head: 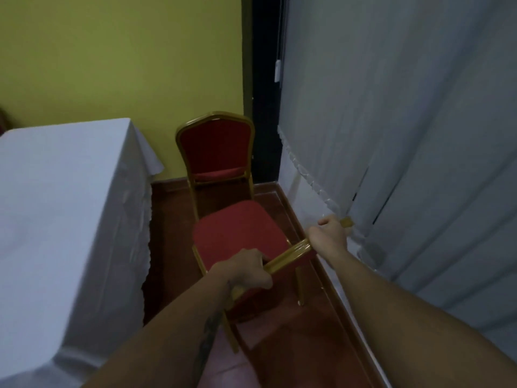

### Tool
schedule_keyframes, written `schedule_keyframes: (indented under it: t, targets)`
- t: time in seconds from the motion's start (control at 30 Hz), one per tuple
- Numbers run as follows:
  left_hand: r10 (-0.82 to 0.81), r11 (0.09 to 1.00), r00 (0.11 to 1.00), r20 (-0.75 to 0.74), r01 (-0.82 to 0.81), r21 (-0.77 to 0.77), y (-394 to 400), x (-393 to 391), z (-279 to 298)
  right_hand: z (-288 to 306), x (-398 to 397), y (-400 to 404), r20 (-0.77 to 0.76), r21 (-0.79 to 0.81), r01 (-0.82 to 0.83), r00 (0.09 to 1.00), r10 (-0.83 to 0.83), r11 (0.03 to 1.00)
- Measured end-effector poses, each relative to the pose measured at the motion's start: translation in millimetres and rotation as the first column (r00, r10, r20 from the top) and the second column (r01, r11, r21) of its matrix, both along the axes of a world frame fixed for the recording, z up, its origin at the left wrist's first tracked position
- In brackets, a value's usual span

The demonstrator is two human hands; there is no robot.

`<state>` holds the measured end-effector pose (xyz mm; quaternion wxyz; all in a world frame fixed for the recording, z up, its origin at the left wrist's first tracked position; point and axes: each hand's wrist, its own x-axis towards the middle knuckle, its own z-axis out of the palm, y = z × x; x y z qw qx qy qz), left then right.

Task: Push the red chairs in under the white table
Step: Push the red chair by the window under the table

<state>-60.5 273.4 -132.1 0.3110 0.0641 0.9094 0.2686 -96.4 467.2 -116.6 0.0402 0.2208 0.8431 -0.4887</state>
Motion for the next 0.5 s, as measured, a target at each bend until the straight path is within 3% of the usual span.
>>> schedule_keyframes:
  t: [0.17, 0.3, 0.37, 0.43, 0.5]
  targets:
    - [0.092, 0.996, 0.996, 0.004, -0.092, -0.017, -1.3, -7.9, -1.3, 0.9, -33.2, -4.8, 0.030, 0.022, -0.121, 0.992, 0.120, 0.992]
    - [0.183, 0.981, 0.982, -0.055, -0.186, -0.050, 5.6, -15.2, -9.1, 0.6, -58.9, -9.4, 0.003, -0.063, -0.093, 0.996, 0.093, 0.994]
    - [0.230, 0.965, 0.969, -0.090, -0.239, -0.111, 10.5, -18.1, -12.0, 0.7, -63.8, -12.3, -0.009, -0.209, 0.001, 1.000, -0.003, 0.978]
    - [0.278, 0.934, 0.956, -0.095, -0.292, -0.204, 18.2, -21.4, -13.8, -0.8, -65.4, -14.1, 0.016, -0.409, 0.111, 0.993, -0.114, 0.906]
    - [0.321, 0.905, 0.945, -0.068, -0.327, -0.274, 27.2, -26.5, -13.3, -6.4, -72.3, -12.5, 0.035, -0.513, 0.136, 0.990, -0.137, 0.847]
